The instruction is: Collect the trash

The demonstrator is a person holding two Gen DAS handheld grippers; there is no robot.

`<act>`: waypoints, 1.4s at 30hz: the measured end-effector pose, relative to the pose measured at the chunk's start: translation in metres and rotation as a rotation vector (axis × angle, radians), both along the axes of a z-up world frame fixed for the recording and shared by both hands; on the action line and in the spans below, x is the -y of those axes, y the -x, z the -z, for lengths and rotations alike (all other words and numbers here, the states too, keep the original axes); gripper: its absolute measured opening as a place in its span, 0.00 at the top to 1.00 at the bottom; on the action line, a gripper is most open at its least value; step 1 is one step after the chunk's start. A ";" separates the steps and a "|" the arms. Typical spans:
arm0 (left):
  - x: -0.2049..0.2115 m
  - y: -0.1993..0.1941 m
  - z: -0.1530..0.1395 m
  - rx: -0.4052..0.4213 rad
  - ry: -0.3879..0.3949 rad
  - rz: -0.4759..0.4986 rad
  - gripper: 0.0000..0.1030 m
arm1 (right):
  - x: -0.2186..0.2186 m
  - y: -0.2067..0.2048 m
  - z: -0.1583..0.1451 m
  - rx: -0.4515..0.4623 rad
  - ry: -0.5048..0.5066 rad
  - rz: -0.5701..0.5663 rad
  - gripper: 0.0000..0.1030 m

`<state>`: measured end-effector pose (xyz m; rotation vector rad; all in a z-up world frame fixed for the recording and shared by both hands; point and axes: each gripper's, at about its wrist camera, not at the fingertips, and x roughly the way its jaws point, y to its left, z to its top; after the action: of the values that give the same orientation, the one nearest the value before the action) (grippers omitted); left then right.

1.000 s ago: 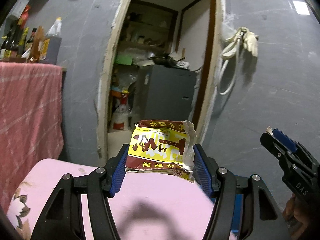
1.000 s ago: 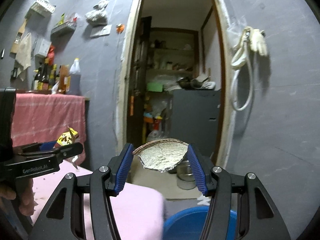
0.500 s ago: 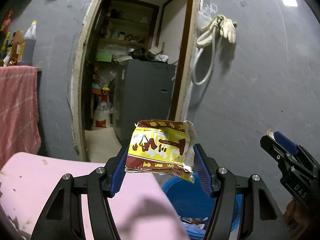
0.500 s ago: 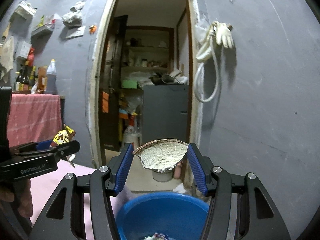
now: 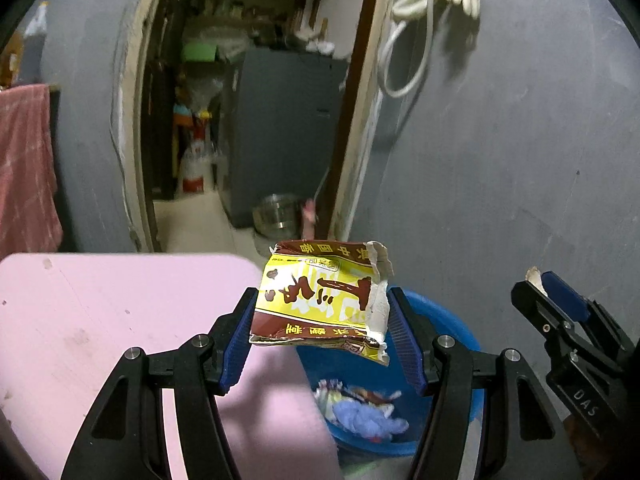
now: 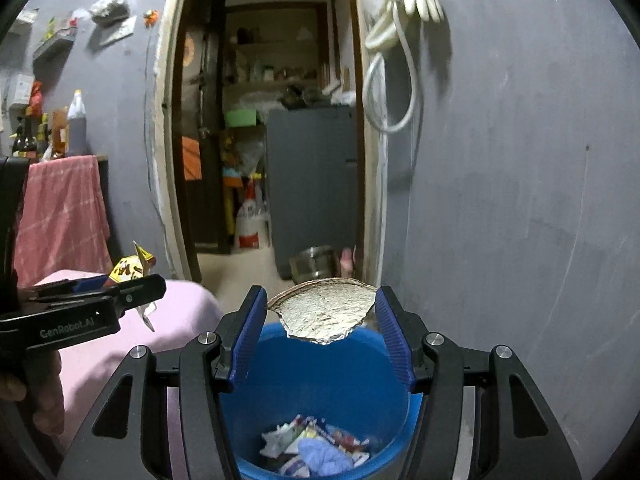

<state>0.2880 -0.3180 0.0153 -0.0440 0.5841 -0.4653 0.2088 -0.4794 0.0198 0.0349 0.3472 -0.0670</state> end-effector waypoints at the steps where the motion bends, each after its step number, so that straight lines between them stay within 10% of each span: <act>1: 0.003 -0.001 0.003 -0.014 -0.009 0.004 0.44 | 0.002 -0.001 0.003 -0.015 -0.010 -0.002 0.47; 23: 0.034 -0.025 0.051 -0.270 -0.041 0.107 0.42 | 0.026 -0.021 0.029 -0.165 -0.112 -0.004 0.46; 42: 0.001 -0.010 0.008 -0.103 0.037 0.032 0.35 | 0.028 -0.003 -0.003 -0.057 -0.134 0.040 0.27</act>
<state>0.2977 -0.3186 0.0077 -0.0949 0.6779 -0.5070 0.2120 -0.5069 0.0227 0.1730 0.4076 -0.0840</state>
